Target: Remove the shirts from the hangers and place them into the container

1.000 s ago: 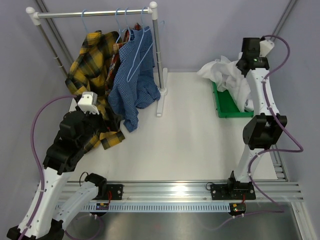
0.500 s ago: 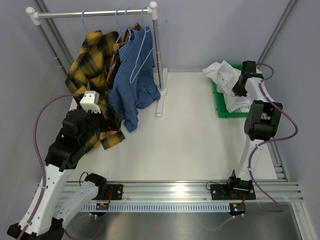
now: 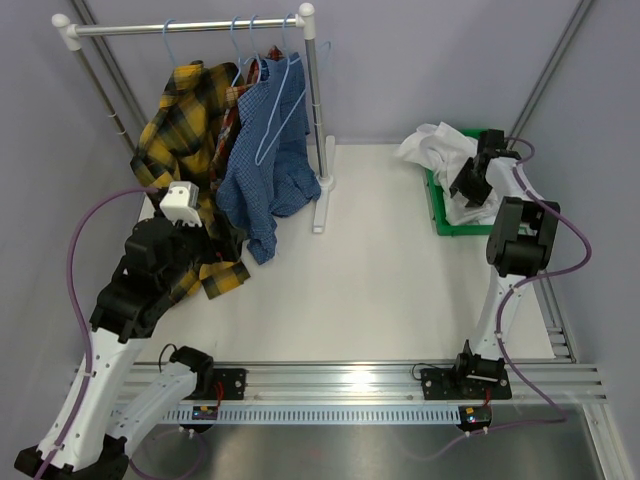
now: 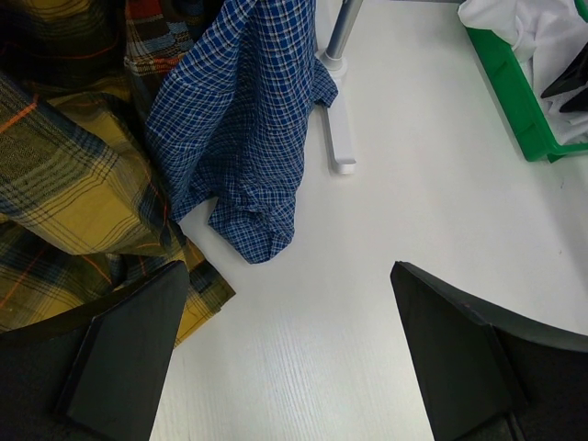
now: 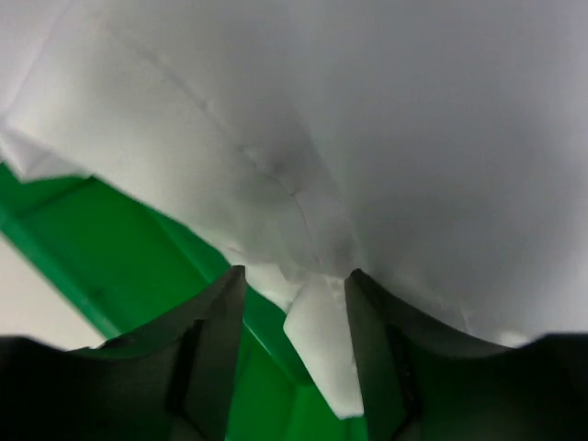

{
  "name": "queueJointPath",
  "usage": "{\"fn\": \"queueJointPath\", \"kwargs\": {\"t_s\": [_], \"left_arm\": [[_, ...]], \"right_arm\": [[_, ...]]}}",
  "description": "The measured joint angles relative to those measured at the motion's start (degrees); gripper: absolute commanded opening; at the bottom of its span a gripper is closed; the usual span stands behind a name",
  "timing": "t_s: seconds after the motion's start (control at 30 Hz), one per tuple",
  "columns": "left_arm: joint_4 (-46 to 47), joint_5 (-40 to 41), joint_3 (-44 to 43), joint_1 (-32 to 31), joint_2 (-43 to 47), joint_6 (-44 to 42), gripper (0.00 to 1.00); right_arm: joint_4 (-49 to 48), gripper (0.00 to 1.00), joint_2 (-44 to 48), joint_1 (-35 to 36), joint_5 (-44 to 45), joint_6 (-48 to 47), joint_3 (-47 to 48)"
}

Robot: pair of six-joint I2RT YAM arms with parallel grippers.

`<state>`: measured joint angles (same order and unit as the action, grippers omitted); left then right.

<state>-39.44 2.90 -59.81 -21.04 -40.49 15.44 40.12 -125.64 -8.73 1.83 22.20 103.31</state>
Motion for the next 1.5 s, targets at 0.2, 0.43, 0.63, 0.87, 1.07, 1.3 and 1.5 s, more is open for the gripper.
{"fn": "queueJointPath", "kwargs": {"t_s": [0.2, 0.43, 0.63, 0.87, 1.07, 1.3, 1.5], "left_arm": [[0.0, 0.09, 0.0, 0.0, -0.02, 0.0, 0.99], [0.0, 0.11, 0.0, 0.0, -0.13, 0.04, 0.99], [-0.15, 0.09, 0.0, 0.0, -0.15, 0.04, 0.99], [-1.16, 0.09, -0.07, 0.0, -1.14, 0.07, 0.99], [-1.75, 0.09, -0.07, 0.0, -1.77, 0.07, 0.99], [-2.67, 0.15, -0.07, 0.0, -1.73, 0.04, 0.99], [-3.98, 0.15, -0.07, 0.0, -1.62, 0.04, 0.99]], "right_arm": [[0.26, 0.74, 9.94, 0.39, 0.17, -4.17, 1.57], [-2.82, 0.87, 15.04, 7.28, 1.2, -16.17, 11.91], [-3.43, 0.89, 6.51, 13.73, -0.92, -24.17, 22.32], [-2.95, 0.88, -5.2, 13.16, -1.05, -24.74, 26.77], [-3.02, 0.86, -10.47, 13.11, -1.2, -22.86, 28.96], [-5.62, 0.32, -14.08, 13.14, -2.56, -20.02, 31.89], [-7.93, 0.0, -14.73, 13.14, -0.83, -18.27, 31.91]]}}
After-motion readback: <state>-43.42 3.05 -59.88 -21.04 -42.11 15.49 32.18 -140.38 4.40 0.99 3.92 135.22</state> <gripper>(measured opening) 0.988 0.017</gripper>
